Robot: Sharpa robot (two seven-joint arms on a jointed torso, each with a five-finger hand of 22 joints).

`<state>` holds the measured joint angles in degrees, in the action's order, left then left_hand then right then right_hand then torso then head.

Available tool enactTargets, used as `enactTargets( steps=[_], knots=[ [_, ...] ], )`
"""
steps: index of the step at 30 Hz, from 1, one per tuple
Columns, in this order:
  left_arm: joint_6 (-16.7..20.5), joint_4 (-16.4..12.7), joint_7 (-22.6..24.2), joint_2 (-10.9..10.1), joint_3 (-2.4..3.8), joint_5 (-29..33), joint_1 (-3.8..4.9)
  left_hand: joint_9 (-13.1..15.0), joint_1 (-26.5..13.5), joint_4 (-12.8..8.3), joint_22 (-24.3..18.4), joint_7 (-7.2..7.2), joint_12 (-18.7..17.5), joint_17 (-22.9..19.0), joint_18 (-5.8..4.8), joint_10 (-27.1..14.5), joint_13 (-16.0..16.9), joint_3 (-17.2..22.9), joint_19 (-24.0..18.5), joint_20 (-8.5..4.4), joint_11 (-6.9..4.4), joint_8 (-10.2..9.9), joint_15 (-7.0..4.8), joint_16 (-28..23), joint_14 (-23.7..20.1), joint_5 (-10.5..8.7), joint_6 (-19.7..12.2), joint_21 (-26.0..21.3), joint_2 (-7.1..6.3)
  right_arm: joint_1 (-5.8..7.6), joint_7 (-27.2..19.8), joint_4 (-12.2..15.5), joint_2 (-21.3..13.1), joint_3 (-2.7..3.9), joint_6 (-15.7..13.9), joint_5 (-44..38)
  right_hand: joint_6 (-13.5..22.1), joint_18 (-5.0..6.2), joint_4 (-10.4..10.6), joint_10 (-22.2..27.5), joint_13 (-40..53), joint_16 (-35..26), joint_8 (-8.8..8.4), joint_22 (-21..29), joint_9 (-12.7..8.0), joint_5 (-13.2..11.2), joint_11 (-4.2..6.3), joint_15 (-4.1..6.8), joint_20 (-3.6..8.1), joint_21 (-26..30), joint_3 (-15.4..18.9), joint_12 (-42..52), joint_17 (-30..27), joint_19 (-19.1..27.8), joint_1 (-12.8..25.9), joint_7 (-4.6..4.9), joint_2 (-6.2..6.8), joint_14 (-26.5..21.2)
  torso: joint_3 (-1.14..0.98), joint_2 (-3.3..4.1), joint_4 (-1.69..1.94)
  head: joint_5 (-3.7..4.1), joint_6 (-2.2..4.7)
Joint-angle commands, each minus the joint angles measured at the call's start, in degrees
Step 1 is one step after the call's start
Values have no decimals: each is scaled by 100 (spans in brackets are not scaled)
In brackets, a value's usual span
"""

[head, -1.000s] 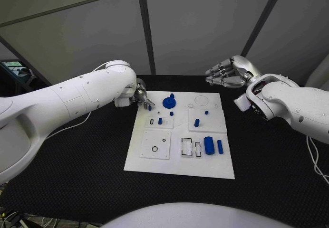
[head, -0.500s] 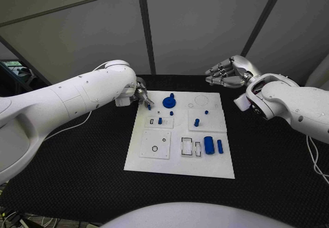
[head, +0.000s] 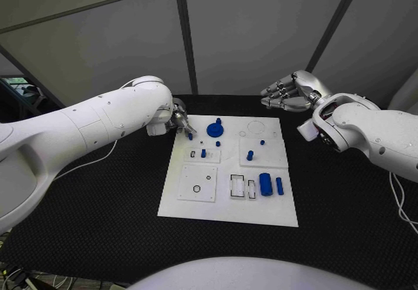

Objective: Assemble the parts on the task board

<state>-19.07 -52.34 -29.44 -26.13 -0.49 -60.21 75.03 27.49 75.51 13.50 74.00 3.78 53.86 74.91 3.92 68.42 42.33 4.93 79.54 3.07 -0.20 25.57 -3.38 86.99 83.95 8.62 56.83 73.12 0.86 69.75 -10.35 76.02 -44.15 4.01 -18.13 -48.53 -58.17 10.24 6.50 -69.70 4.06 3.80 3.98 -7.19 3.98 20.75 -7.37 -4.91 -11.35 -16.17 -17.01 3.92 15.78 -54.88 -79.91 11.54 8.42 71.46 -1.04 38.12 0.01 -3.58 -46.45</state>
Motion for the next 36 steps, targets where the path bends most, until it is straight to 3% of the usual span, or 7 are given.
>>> enactTargets(
  steps=[1,12,25,36],
  knots=[
    [-84,-3,-25,-9,2,112,10,13,-130,90,10,-6,-13,1101,58,25,-14,-28,1,-26,-16,42,-23,15,481,-18,-20,-14,-47,10,-1,1,3,4,51,-11,45,27,5,38,-7,-14,-13,14,-3,16,-16,3,-44,41,-38,-8,-12,-14,20,0,-25,-24,1,0,0,-9,5],
    [-53,6,-52,-7,2,118,10,41,-459,295,40,11,33,1108,54,60,-6,-238,16,-16,1,99,-11,21,484,-13,-27,-9,-205,10,1,0,7,4,51,-11,45,27,5,38,-7,-14,-13,14,-3,16,-16,3,-44,41,-38,-8,-12,-14,20,0,-25,-24,-2,3,-4,-8,-5],
    [-184,-7,-68,-17,2,118,10,57,-501,275,74,-2,71,1139,47,85,18,-326,38,-16,-7,134,-15,43,494,-16,-15,17,-273,10,9,2,3,4,74,-11,49,27,9,42,-8,-14,-14,17,-3,13,-18,1,-46,47,-35,-9,-14,-16,29,2,-23,-26,1,-1,-1,-13,-14],
    [-249,10,-79,-27,1,114,10,72,-400,228,87,-22,86,1149,47,95,23,-307,44,-23,-25,166,-26,51,498,19,-7,20,-241,10,11,4,3,4,79,-11,48,27,11,41,-7,-14,-13,20,-3,11,-18,1,-46,51,-35,-8,-16,-17,31,2,-26,-27,0,3,-2,-18,-12]
  ],
)
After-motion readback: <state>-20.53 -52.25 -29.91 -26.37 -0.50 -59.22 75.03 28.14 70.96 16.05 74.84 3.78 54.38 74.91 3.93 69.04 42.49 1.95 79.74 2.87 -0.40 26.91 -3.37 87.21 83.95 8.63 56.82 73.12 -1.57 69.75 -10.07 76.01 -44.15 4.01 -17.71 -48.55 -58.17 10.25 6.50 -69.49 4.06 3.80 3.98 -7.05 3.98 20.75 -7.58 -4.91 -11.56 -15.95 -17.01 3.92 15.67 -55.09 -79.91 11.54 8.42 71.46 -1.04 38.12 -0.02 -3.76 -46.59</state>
